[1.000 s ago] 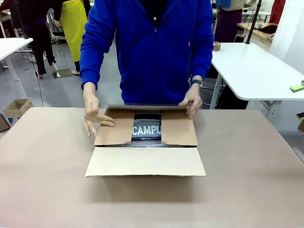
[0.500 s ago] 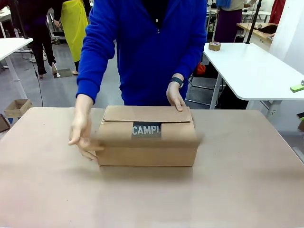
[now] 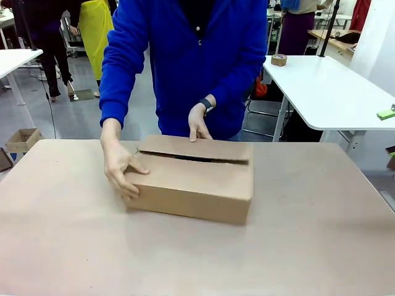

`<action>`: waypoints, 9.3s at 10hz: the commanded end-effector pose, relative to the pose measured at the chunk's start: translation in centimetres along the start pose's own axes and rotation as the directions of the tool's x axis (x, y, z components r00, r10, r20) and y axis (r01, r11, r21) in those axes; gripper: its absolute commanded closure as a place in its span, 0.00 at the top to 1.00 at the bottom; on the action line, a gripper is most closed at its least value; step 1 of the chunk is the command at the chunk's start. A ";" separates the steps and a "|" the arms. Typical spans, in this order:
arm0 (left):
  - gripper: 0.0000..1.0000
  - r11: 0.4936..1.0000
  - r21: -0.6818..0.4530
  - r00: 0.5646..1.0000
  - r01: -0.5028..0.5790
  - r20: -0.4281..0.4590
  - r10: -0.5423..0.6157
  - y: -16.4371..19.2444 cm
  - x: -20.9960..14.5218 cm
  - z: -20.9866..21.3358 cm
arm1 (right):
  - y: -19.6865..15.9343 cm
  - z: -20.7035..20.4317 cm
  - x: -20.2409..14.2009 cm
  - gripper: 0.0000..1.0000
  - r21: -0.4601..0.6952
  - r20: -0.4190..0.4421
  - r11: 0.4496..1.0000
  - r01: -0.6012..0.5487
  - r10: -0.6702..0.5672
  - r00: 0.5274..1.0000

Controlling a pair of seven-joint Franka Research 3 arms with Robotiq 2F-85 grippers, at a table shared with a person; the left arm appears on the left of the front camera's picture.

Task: Pack the gift set into the box.
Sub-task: Press and hold the closed box until the human finishes sealing it.

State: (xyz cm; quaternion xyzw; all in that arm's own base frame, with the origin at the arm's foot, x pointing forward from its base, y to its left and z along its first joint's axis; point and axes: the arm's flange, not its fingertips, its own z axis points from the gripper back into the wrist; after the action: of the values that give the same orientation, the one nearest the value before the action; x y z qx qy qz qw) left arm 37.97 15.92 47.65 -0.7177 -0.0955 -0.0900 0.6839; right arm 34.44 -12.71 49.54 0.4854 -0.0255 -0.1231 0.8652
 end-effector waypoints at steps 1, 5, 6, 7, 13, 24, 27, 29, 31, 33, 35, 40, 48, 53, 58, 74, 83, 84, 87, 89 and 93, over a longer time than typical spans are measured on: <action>1.00 1.000 0.005 1.000 -0.003 0.002 0.003 0.0 -0.3 0.0 | -0.3 0.3 -0.2 1.00 -0.015 -0.015 1.000 -0.023 0.023 1.000; 1.00 1.000 0.005 1.000 -0.003 0.002 0.003 0.0 -0.3 0.0 | -0.3 0.3 -0.2 1.00 -0.015 -0.015 1.000 -0.023 0.023 1.000; 1.00 1.000 0.005 1.000 -0.003 0.002 0.003 0.0 -0.3 0.0 | -0.3 0.3 -0.2 1.00 -0.015 -0.015 1.000 -0.023 0.023 1.000; 1.00 1.000 0.005 1.000 -0.003 0.002 0.003 0.0 -0.3 0.0 | -0.3 0.3 -0.2 1.00 -0.015 -0.015 1.000 -0.023 0.023 1.000; 1.00 0.989 0.000 0.978 0.147 -0.151 -0.145 -0.6 1.2 -3.8 | 2.9 -2.9 0.1 1.00 -0.100 -0.051 0.979 -0.178 0.174 0.984; 1.00 0.725 -0.166 0.542 0.668 -0.559 -0.628 6.4 3.8 -27.3 | 16.3 -26.4 -2.4 1.00 -0.127 -0.333 0.426 -0.896 0.832 0.443; 1.00 0.550 -0.168 0.458 0.818 -0.387 -0.800 12.1 4.4 -30.2 | 14.9 -34.8 0.8 1.00 0.101 0.072 -0.031 -0.994 0.997 -0.024; 1.00 0.419 -0.247 0.362 0.874 -0.247 -0.899 13.7 4.7 -30.9 | 12.7 -36.5 2.2 1.00 0.088 0.261 -0.078 -0.993 0.964 -0.052; 1.00 0.321 -0.181 0.283 0.929 -0.210 -0.936 16.2 4.4 -32.4 | 10.2 -38.5 3.5 1.00 0.114 0.205 -0.068 -0.991 0.978 -0.043; 1.00 0.286 -0.115 0.249 0.951 -0.256 -0.934 18.1 3.9 -33.4 | 7.9 -40.8 4.0 1.00 0.076 0.141 -0.186 -0.980 0.975 -0.174; 1.00 0.335 -0.097 0.300 0.937 -0.267 -0.916 18.7 4.0 -33.0 | 6.0 -41.4 4.3 1.00 0.069 0.155 -0.240 -0.968 0.961 -0.227; 1.00 0.324 -0.039 0.292 0.945 -0.342 -0.893 20.7 3.7 -33.5 | 4.4 -41.0 5.1 1.00 0.098 0.113 -0.197 -0.975 0.976 -0.186; 1.00 0.302 -0.046 0.259 0.952 -0.404 -0.877 20.6 4.1 -34.2 | 3.4 -39.3 5.4 1.00 0.134 0.116 -0.161 -0.978 0.982 -0.146; 1.00 0.302 -0.046 0.259 0.952 -0.404 -0.877 20.6 4.1 -34.2 | 3.4 -39.3 5.4 1.00 0.134 0.116 -0.161 -0.978 0.982 -0.146; 1.00 0.302 -0.046 0.259 0.952 -0.404 -0.877 20.6 4.1 -34.2 | 3.4 -39.3 5.4 1.00 0.134 0.116 -0.161 -0.978 0.982 -0.146; 1.00 0.302 -0.046 0.259 0.952 -0.404 -0.877 20.6 4.1 -34.2 | 3.4 -39.3 5.4 1.00 0.134 0.116 -0.161 -0.978 0.982 -0.146; 1.00 0.302 -0.046 0.259 0.952 -0.404 -0.877 20.6 4.1 -34.2 | 3.4 -39.3 5.4 1.00 0.134 0.116 -0.161 -0.978 0.982 -0.146; 1.00 0.302 -0.046 0.259 0.952 -0.404 -0.877 20.6 4.1 -34.2 | 3.4 -39.3 5.4 1.00 0.134 0.116 -0.161 -0.978 0.982 -0.146; 1.00 0.302 -0.046 0.259 0.952 -0.404 -0.877 20.6 4.1 -34.2 | 3.4 -39.3 5.4 1.00 0.134 0.116 -0.161 -0.978 0.982 -0.146; 1.00 0.302 -0.046 0.259 0.952 -0.404 -0.877 20.6 4.1 -34.2 | 3.4 -39.3 5.4 1.00 0.134 0.116 -0.161 -0.978 0.982 -0.146; 1.00 0.302 -0.046 0.259 0.952 -0.404 -0.877 20.6 4.1 -34.2 | 3.4 -39.3 5.4 1.00 0.134 0.116 -0.161 -0.978 0.982 -0.146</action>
State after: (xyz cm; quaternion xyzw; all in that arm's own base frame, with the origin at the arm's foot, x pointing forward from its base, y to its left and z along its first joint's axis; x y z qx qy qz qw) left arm 47.43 -19.13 30.72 -0.4224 -0.3799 -0.5879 0.5759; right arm 46.76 20.39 31.39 0.3754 -0.3756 0.5872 0.6110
